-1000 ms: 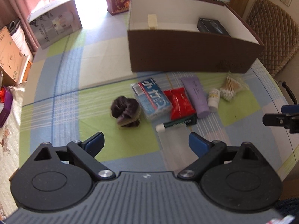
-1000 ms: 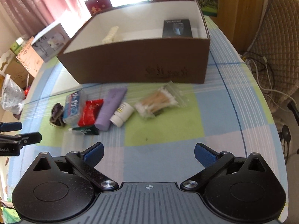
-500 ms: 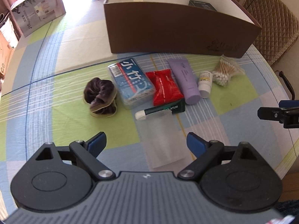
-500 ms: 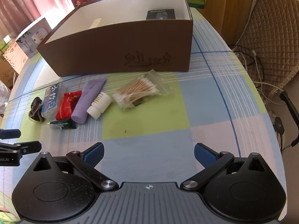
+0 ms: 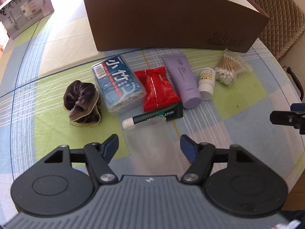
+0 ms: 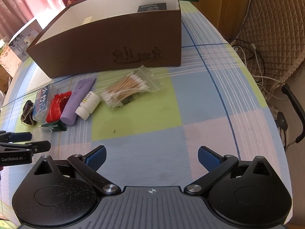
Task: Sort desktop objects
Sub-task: 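Withdraw both tools from the box back toward the remaining items, then grasp the clear plastic cup with the left tool while the right tool grasps the cotton swab bag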
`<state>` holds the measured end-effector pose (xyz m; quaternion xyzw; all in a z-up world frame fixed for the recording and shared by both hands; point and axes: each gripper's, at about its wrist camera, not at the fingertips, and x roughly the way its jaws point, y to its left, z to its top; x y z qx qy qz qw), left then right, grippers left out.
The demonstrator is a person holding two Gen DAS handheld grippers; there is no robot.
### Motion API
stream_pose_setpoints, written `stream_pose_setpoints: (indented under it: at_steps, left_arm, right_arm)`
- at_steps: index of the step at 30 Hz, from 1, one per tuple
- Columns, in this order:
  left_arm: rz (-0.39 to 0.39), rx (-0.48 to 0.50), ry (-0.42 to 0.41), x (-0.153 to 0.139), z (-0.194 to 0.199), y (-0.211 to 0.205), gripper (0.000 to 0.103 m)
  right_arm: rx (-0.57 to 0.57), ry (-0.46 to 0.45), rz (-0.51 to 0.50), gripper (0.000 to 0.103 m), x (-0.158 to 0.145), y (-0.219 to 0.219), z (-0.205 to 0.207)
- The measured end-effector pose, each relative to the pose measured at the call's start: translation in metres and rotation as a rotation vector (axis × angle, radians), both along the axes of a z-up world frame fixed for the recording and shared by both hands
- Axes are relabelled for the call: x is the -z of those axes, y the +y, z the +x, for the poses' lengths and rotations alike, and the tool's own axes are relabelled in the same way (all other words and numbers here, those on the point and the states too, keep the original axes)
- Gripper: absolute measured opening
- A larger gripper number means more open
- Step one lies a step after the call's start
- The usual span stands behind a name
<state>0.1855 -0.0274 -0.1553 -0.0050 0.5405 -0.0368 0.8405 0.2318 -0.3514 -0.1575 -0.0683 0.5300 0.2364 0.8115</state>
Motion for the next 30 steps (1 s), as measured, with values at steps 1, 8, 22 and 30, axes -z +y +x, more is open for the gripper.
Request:
stream_pose_setpoints:
  at_steps: [1,8,22,30]
  left_arm:
    - [0.004,0.001,-0.002,0.001,0.000,0.000,0.063]
    - [0.014,-0.004,-0.004,0.002,-0.004,0.008,0.054]
    - [0.054,-0.179,0.008,-0.005,-0.015,0.075,0.054]
    - [0.050,-0.219,0.007,-0.004,-0.015,0.089,0.054]
  right_arm:
    - [0.001,0.001,0.002,0.100,0.000,0.000,0.001]
    - [0.000,0.002,0.022,0.100,0.002,0.006,0.007]
    - [0.066,0.032,0.131,0.069,0.014,0.049,0.038]
    - [0.188,0.044,0.139,0.069,0.024,0.074,0.068]
